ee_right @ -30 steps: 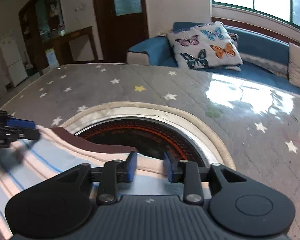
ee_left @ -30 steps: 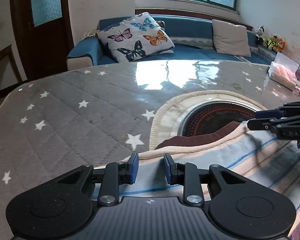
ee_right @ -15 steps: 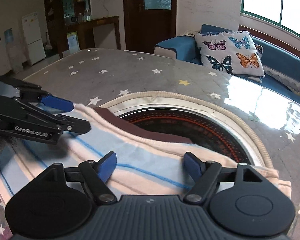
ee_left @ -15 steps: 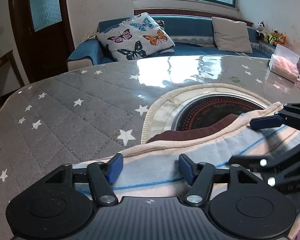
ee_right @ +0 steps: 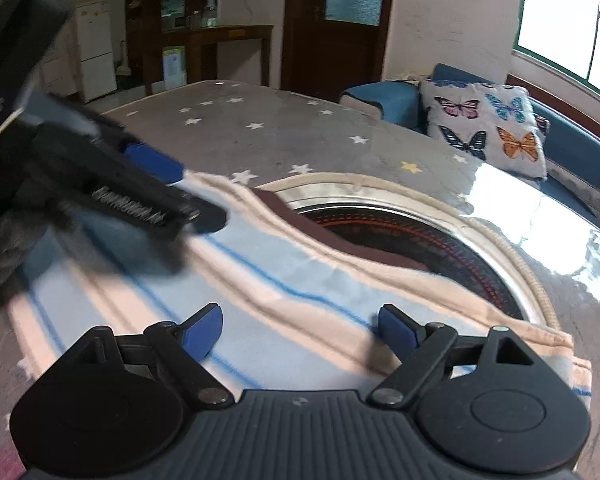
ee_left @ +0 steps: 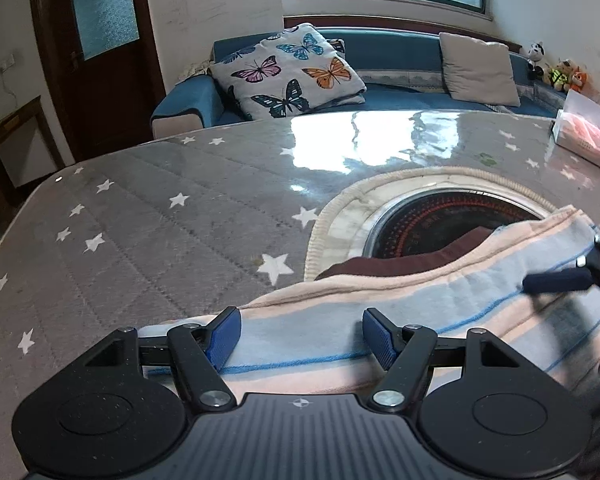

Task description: Fold clothes

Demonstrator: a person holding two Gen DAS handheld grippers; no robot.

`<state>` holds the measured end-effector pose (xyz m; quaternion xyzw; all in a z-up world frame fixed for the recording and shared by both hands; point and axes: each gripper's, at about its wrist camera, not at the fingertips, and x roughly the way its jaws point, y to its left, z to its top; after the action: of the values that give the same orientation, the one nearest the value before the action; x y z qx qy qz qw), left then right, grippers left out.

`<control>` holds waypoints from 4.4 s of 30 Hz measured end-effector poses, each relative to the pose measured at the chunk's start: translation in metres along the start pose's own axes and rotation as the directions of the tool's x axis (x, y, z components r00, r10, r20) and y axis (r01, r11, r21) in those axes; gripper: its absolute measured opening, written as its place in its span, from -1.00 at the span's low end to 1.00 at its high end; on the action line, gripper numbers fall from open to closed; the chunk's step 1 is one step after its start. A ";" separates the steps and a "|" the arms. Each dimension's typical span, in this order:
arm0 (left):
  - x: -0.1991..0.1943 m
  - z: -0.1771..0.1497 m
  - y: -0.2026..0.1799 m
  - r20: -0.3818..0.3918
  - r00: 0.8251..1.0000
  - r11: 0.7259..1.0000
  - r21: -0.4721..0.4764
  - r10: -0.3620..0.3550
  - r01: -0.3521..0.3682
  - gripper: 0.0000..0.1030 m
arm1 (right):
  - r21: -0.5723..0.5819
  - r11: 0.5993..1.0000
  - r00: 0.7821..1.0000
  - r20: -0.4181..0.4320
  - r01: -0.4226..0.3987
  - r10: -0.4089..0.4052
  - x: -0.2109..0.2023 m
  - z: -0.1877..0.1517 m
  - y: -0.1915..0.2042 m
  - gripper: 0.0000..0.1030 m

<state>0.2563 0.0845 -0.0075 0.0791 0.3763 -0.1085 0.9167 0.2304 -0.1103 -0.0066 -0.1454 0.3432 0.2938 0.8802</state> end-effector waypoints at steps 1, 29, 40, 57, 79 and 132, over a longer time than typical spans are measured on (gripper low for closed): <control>-0.002 0.001 -0.002 0.009 1.000 1.000 0.003 -0.002 0.002 0.36 | -0.009 1.000 1.000 -0.001 -0.008 0.008 -0.002 -0.001 0.003 0.69; 0.001 0.016 -0.023 0.042 0.998 0.998 0.038 0.043 -0.044 0.04 | 0.004 0.988 0.987 -0.038 -0.155 0.155 -0.047 -0.042 0.025 0.71; -0.073 -0.049 0.010 0.021 0.995 0.995 -0.030 0.094 -0.094 0.31 | 0.061 0.994 0.994 -0.045 -0.092 0.095 -0.079 -0.069 0.006 0.71; -0.104 -0.107 0.013 -0.016 0.999 0.990 -0.131 0.048 -0.049 -0.09 | 0.265 0.963 0.999 0.002 0.037 -0.039 -0.152 -0.115 -0.038 0.71; -0.122 -0.116 0.018 -0.025 1.000 0.988 -0.155 -0.010 0.006 -0.76 | 0.447 0.887 0.992 -0.010 0.114 -0.122 -0.147 -0.133 -0.095 -0.79; -0.125 -0.118 0.002 -0.025 0.997 0.991 -0.118 -0.068 0.065 -0.24 | 0.357 0.930 0.995 0.013 0.090 -0.101 -0.132 -0.116 -0.096 -0.26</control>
<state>0.0913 0.1301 -0.0022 0.0142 0.3977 -0.1156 0.9101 0.1513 -0.2944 0.0056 0.0044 0.3694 0.1860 0.9105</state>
